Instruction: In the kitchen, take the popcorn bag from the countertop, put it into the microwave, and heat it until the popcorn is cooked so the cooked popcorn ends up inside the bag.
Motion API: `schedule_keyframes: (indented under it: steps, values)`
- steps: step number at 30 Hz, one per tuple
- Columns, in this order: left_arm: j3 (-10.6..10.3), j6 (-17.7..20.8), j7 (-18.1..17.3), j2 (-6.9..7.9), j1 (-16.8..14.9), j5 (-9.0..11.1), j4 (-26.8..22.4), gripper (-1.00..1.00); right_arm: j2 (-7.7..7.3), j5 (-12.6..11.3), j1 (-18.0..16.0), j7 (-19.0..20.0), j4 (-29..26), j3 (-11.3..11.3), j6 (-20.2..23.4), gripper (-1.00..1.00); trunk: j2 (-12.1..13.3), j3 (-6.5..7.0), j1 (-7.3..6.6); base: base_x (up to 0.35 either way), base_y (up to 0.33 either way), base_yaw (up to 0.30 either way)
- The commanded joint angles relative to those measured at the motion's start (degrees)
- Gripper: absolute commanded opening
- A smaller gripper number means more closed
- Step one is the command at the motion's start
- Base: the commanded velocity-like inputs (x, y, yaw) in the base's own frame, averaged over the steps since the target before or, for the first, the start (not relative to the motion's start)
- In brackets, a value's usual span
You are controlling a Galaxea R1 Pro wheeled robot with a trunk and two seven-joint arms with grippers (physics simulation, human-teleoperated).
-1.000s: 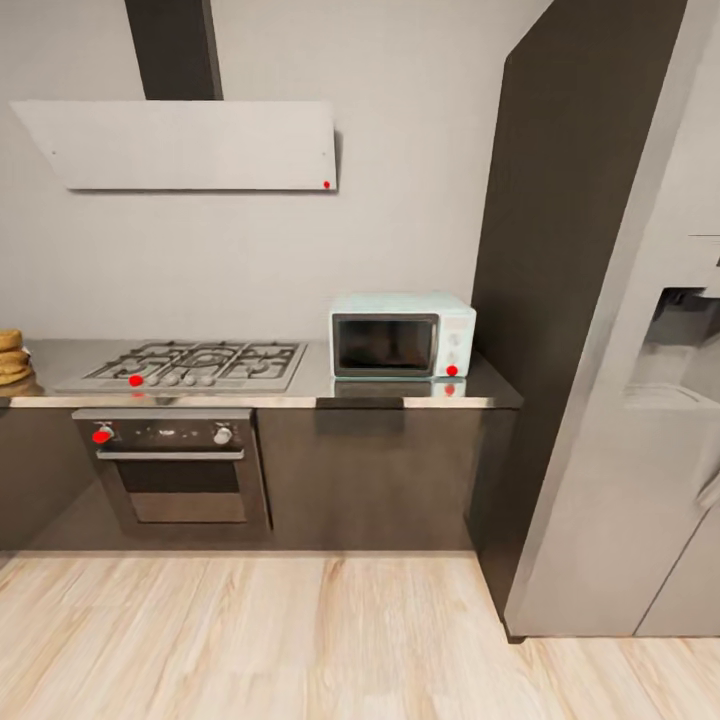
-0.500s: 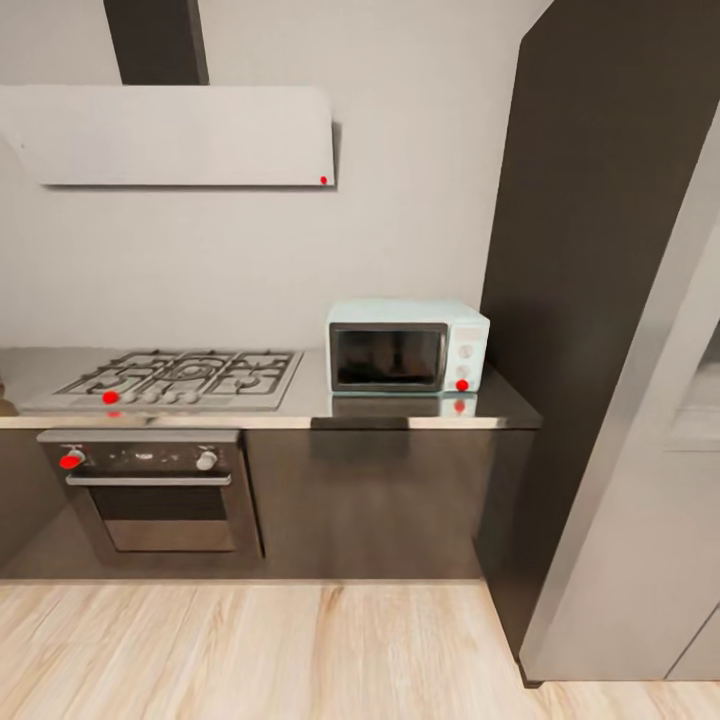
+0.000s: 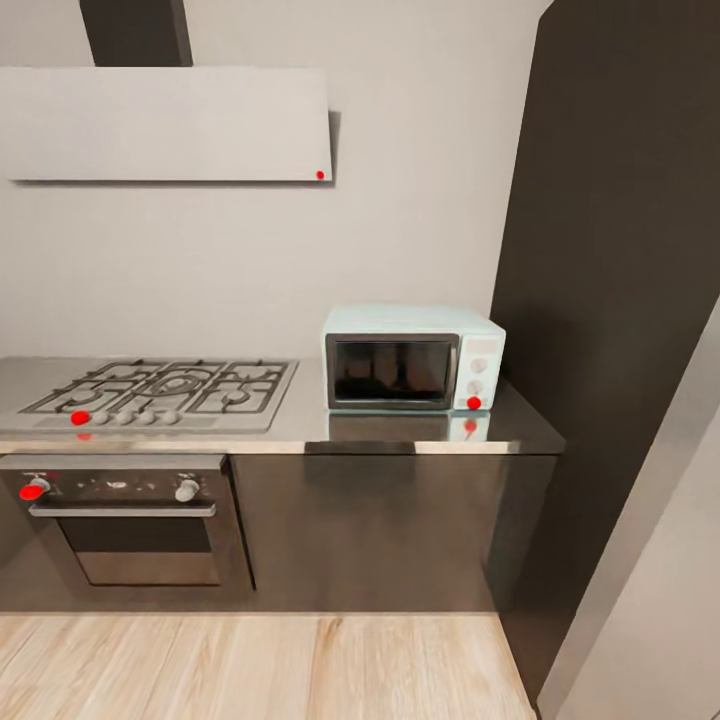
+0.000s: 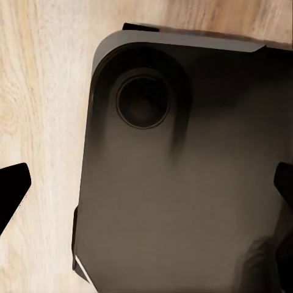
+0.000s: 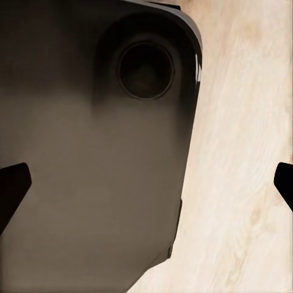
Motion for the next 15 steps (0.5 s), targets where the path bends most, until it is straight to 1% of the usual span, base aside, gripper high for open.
schedule_keyframes:
  steps: [1, 7, 8, 10, 12, 13, 14, 15]
  values:
    - [0.04, -0.18, 0.05, -0.04, 0.0, 0.3, -0.03, 1.0, -0.08, 0.04, -0.01, 0.03, 0.04, 0.38, -0.27, 1.0, -0.02, -0.04, 0.02, 0.036, 0.0, 0.0]
    - [0.07, -0.2, 0.05, -0.09, 0.01, 0.33, -0.11, 1.0, 0.19, -0.04, -0.01, -0.52, -0.2, 0.14, -0.17, 1.0, -0.02, -0.04, 0.02, 0.007, 0.0, 0.0]
    - [0.14, -0.16, 0.05, -0.11, -0.02, 0.35, -0.12, 1.0, 0.25, 0.1, -0.03, -0.56, -0.55, 0.2, -0.18, 1.0, -0.02, -0.04, 0.02, 0.0, 0.0, 0.0]
    - [0.17, -0.13, 0.05, -0.17, 0.0, 0.38, -0.12, 1.0, 0.24, 0.24, -0.08, -0.23, -2.92, 0.2, 0.16, 1.0, -0.02, -0.04, 0.02, 0.0, 0.0, 0.0]
    - [0.17, -0.12, 0.05, -0.18, 0.02, 0.39, -0.12, 1.0, 0.25, 0.39, -0.1, -0.05, -8.53, 0.24, 0.81, 1.0, -0.02, -0.04, 0.02, 0.0, 0.0, 0.0]
    - [0.17, -0.12, 0.05, -0.18, 0.01, 0.4, -0.12, 1.0, 0.2, 0.42, -0.16, 0.01, -12.17, 0.22, 2.05, 1.0, -0.02, -0.04, 0.02, 0.0, 0.0, 0.0]
    - [0.18, -0.12, 0.05, -0.18, 0.02, 0.38, -0.12, 1.0, 0.21, 0.44, -0.2, 0.05, -15.34, 0.21, 3.95, 1.0, -0.02, -0.04, 0.02, 0.0, 0.0, 0.0]
    - [0.18, -0.12, 0.05, -0.18, 0.01, 0.36, -0.09, 1.0, 0.24, 0.43, -0.24, 0.06, -21.49, 0.21, 8.59, 1.0, -0.02, -0.04, 0.02, 0.0, 0.0, 0.0]
